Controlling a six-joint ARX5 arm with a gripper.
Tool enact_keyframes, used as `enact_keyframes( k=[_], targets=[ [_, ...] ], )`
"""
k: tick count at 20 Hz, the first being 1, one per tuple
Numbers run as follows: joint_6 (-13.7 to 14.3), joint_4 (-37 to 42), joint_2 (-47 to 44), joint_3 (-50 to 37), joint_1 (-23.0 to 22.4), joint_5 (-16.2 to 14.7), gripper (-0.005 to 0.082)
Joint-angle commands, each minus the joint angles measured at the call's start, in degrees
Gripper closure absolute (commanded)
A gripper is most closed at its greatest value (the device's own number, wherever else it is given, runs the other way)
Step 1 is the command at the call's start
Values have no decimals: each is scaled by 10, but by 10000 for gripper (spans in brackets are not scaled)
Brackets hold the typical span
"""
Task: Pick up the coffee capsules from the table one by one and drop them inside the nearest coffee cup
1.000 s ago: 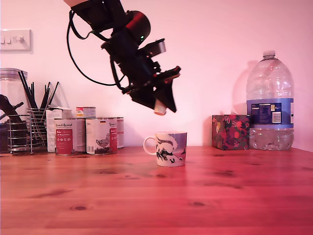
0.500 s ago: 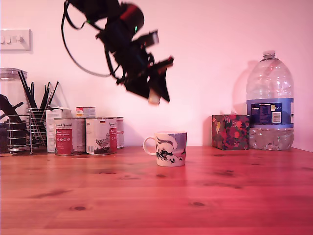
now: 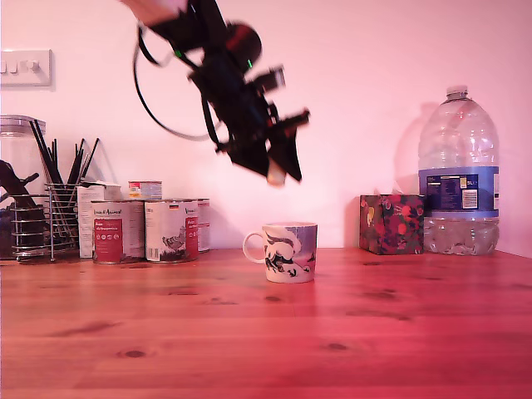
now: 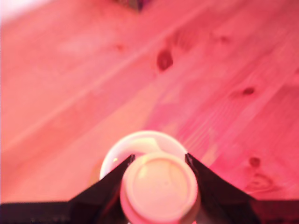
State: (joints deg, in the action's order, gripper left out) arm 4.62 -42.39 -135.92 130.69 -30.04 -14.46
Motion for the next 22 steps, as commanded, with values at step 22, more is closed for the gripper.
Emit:
enact_keyframes(
  k=[22],
  targets=[
    [-5,-11,-34,7,-16,-3,536]
  ],
)
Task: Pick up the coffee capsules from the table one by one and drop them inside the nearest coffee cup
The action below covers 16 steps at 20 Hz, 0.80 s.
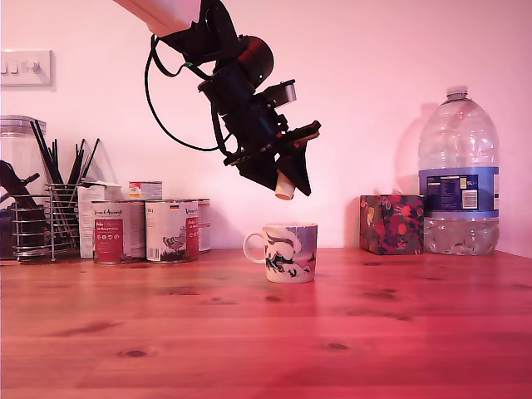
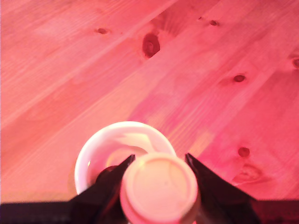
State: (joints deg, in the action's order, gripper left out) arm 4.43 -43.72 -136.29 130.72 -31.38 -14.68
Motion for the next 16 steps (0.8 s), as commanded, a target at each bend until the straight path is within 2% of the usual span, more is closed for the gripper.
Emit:
enact_keyframes(
  k=[1,5,8,9,11,12,16],
  targets=[
    [-3,3,-30,7,-3,0,536],
    [-3,5,-30,7,-3,2,533],
    [-3,18,-30,7,-3,16,521],
    [-3,25,-30,7,-3,19,440],
    [-4,35,-30,7,-5,22,136],
    [-5,34,-30,7,-5,27,53],
    [-3,36,-30,7,-5,36,47]
  ],
)
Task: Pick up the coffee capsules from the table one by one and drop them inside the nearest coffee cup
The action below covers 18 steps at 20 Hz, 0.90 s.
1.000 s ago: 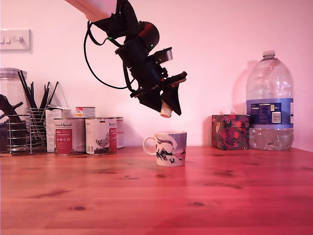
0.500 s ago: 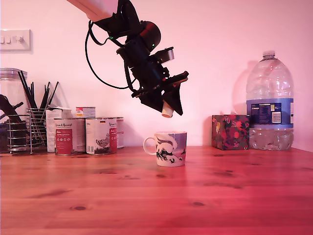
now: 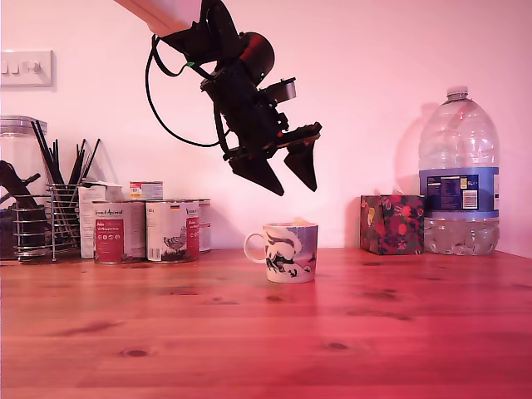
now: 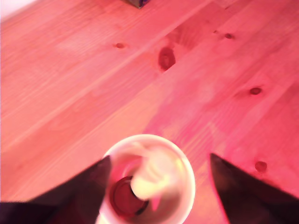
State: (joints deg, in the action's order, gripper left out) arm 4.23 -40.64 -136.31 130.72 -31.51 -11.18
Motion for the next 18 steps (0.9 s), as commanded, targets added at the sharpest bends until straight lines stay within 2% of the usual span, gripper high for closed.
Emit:
enact_keyframes(
  k=[1,3,5,6,9,10,18],
  targets=[
    [2,5,-30,7,-3,1,48],
    [3,6,-30,7,-3,3,88],
    [3,19,-30,7,-3,8,188],
    [-1,26,-30,7,-3,8,273],
    [-1,46,-30,7,-3,9,712],
    [-1,54,-30,7,-3,9,801],
    [3,67,18,7,0,7,785]
  ],
)
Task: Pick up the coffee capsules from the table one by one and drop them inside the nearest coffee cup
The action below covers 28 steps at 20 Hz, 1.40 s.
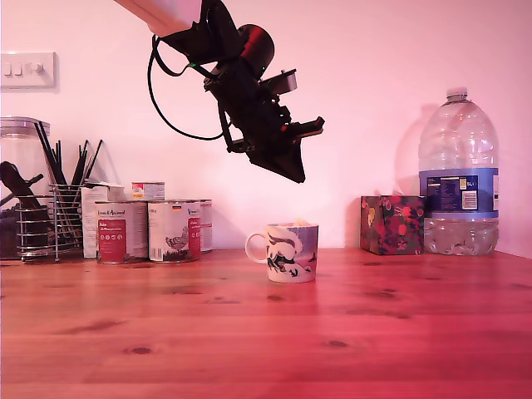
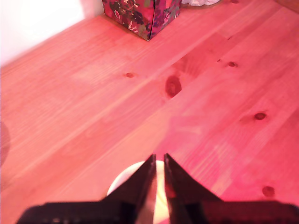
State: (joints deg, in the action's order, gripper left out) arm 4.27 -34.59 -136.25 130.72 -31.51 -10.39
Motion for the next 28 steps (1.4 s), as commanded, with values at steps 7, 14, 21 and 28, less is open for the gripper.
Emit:
enact_keyframes(
  k=[7,14,21,28],
  targets=[
    [3,21,89,5,6,-1,785],
    [3,157,234,-188,13,-7,786],
    [0,384,491,-605,25,-10,789],
    [-1,376,657,-792,36,-11,789]
  ],
)
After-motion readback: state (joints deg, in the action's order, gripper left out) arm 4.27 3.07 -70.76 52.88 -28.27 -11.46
